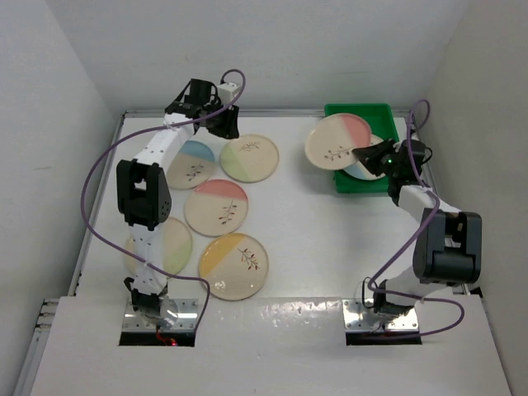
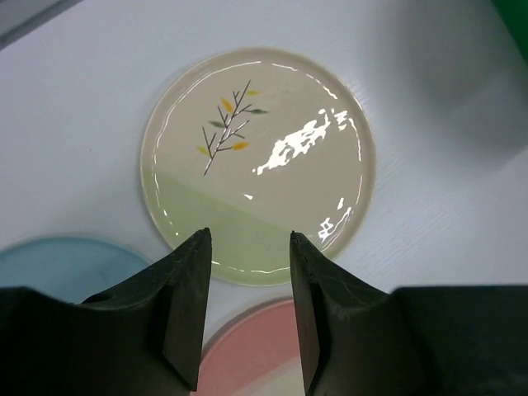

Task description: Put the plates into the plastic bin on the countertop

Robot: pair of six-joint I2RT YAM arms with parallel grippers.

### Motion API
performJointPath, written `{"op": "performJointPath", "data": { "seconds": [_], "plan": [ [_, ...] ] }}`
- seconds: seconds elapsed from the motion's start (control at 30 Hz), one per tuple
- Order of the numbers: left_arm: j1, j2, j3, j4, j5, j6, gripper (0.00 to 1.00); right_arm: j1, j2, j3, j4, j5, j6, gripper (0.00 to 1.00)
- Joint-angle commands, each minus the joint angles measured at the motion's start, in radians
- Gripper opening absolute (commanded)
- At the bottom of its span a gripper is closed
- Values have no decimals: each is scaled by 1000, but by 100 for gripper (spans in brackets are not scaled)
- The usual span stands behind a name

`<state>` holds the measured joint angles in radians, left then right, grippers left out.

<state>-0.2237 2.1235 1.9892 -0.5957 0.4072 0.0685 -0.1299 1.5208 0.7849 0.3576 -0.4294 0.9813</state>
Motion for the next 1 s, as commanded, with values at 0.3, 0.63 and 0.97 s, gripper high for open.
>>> {"op": "performJointPath", "data": {
  "seconds": [0.3,0.63,0.97],
  "plan": [
    [41,21,-40,10,-18,-24,48,-126,125,29,290,403,232,0],
    [60,98,-29,10,-18,-15,49,-132,236,62,176,366,188,1],
    [69,168,-18,10,-47,-33,49,-131,341,278,-302,422,73,34]
  ]
}}
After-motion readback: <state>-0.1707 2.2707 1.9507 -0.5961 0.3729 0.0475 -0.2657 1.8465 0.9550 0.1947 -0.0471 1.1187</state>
